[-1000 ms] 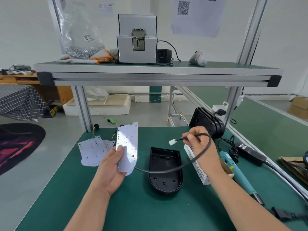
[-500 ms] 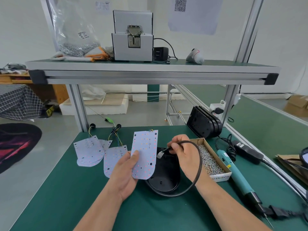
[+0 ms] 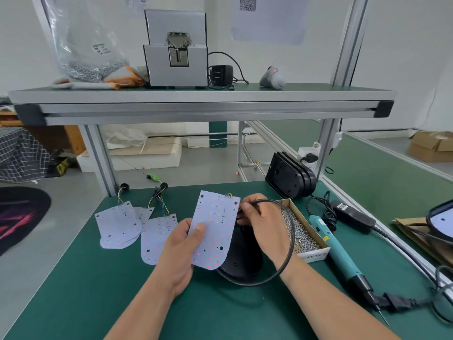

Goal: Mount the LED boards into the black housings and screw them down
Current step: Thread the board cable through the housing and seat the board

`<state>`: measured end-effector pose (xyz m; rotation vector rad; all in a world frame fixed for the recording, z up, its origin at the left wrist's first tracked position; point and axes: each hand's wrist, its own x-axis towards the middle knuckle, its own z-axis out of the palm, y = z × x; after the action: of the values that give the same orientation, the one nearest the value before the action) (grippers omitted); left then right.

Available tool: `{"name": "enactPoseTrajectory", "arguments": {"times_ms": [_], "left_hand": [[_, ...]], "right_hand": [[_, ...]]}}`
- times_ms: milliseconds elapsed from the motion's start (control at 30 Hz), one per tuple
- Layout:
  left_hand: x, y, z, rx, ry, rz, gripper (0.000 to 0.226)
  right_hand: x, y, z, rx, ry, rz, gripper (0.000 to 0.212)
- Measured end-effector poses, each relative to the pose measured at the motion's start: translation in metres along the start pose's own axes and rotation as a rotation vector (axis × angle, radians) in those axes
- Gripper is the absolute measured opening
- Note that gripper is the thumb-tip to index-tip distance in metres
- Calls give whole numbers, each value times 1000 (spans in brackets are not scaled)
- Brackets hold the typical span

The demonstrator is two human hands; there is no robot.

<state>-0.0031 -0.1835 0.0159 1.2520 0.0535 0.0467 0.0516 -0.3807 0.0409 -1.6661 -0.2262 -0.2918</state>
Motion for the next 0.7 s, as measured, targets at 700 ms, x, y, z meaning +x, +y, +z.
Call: {"name": "enactPoseTrajectory", "arguments": {"times_ms": [700], "left_hand": [[0, 1, -2, -138, -24, -82, 40]], "right_hand": [[1, 9, -3, -207, -42, -159, 4]]}}
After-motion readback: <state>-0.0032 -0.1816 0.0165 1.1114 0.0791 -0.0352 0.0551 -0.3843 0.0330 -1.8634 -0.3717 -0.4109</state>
